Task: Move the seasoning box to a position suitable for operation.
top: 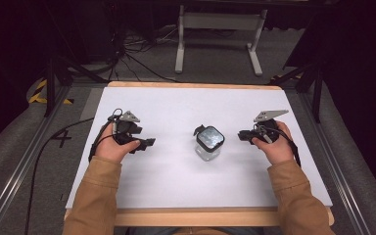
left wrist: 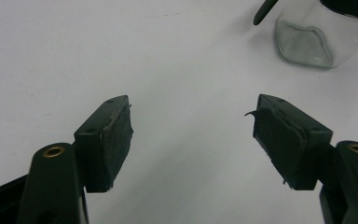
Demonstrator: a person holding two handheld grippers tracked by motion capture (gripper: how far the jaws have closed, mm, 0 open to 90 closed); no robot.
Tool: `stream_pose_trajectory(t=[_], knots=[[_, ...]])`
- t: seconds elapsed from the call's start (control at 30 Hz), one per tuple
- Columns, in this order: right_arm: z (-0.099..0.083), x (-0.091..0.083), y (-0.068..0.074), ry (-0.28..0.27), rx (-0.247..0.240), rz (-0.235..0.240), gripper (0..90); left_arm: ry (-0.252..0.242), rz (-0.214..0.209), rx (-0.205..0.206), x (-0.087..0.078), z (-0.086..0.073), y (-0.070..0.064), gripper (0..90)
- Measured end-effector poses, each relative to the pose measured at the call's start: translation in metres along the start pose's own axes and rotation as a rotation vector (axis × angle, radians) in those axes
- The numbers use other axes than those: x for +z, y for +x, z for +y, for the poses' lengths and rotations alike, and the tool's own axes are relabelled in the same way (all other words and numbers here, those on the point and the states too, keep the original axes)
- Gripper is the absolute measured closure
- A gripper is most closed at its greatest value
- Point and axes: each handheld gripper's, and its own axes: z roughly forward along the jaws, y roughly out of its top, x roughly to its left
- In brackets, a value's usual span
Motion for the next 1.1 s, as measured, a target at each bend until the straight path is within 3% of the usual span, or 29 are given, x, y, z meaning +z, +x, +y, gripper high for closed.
stream_pose_trajectory(t=[0.13,0.3,0.47,0.5,0.63,0.7,0.9,1.1], knots=[[-0.002,0.003,0.000,-0.017,0.009,0.016,83.5,-0.005,-0.003,0.006,-0.004,0.001,-0.004,28.6],[-0.002,0.012,0.002,-0.055,0.002,0.038,83.4,-0.020,-0.036,0.007,-0.004,0.004,-0.009,28.6],[-0.003,0.020,0.004,-0.062,-0.014,0.058,83.5,-0.013,-0.029,0.012,-0.002,0.004,-0.009,28.5],[-0.003,0.021,0.004,-0.061,-0.020,0.063,83.6,-0.002,-0.033,0.030,-0.002,0.005,-0.009,28.5],[-0.004,0.032,0.005,-0.018,-0.064,0.063,84.5,-0.013,-0.036,0.028,-0.004,0.002,-0.014,28.5],[-0.002,0.039,0.004,-0.015,-0.063,0.088,85.8,-0.002,-0.030,0.042,-0.008,-0.002,-0.015,28.4],[0.006,0.052,0.004,0.000,-0.082,0.144,87.6,0.025,-0.009,-0.003,-0.016,-0.018,-0.010,27.8],[0.006,0.059,0.004,0.005,-0.103,0.184,87.7,0.049,-0.008,-0.007,-0.012,-0.022,-0.006,27.6]])
